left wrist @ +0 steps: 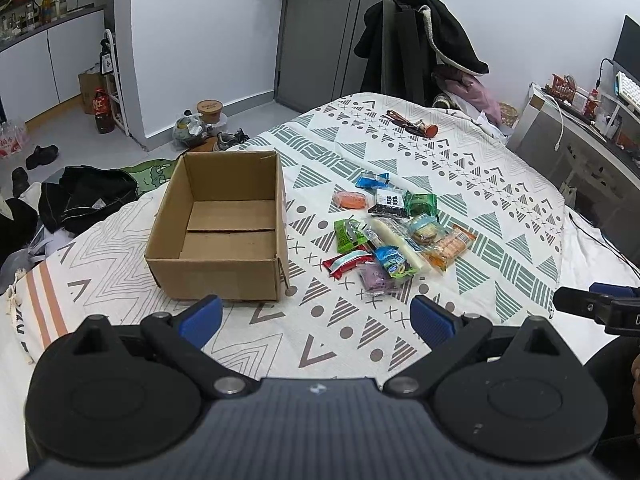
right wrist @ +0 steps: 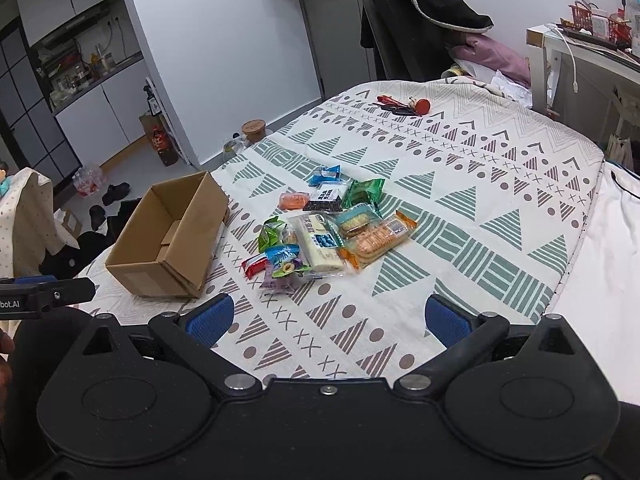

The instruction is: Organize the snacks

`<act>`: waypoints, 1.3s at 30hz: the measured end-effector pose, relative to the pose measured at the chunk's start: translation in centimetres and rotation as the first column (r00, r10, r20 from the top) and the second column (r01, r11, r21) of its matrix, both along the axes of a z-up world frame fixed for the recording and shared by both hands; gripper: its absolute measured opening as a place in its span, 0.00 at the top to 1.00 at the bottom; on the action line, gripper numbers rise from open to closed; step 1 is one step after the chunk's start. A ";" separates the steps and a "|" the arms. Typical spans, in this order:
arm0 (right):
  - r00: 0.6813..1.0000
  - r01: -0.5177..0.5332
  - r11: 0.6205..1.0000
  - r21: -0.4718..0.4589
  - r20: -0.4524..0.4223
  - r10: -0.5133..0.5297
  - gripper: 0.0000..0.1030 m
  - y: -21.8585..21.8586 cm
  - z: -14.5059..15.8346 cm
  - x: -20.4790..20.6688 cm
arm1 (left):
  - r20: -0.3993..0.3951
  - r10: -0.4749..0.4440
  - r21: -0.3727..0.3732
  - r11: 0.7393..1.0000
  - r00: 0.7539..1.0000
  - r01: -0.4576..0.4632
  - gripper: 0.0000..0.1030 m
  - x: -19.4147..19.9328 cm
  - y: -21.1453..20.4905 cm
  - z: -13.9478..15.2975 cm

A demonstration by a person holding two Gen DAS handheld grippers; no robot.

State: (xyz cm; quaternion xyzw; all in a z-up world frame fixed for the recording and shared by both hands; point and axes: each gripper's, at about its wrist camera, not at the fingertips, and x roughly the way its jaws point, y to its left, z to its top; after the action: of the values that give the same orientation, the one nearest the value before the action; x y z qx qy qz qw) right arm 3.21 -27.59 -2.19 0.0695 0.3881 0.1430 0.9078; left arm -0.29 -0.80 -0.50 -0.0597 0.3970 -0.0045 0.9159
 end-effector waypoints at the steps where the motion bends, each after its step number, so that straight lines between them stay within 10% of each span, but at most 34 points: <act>1: 1.000 -0.001 1.000 0.004 0.000 0.001 0.00 0.0 0.0 0.0 | 0.000 0.000 0.000 1.000 1.000 0.000 0.03 0.0 0.0 0.0; 39: 1.000 -0.001 1.000 -0.006 0.017 0.001 0.00 -0.1 0.5 0.3 | -0.006 -0.012 -0.032 0.999 1.000 0.012 0.03 0.8 -0.7 -0.1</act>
State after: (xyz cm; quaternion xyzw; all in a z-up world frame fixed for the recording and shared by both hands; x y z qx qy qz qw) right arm 3.47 -27.72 -1.67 0.0655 0.3809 0.1428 0.9112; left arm 0.55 -1.54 -0.58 -0.0718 0.4000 -0.0162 0.9136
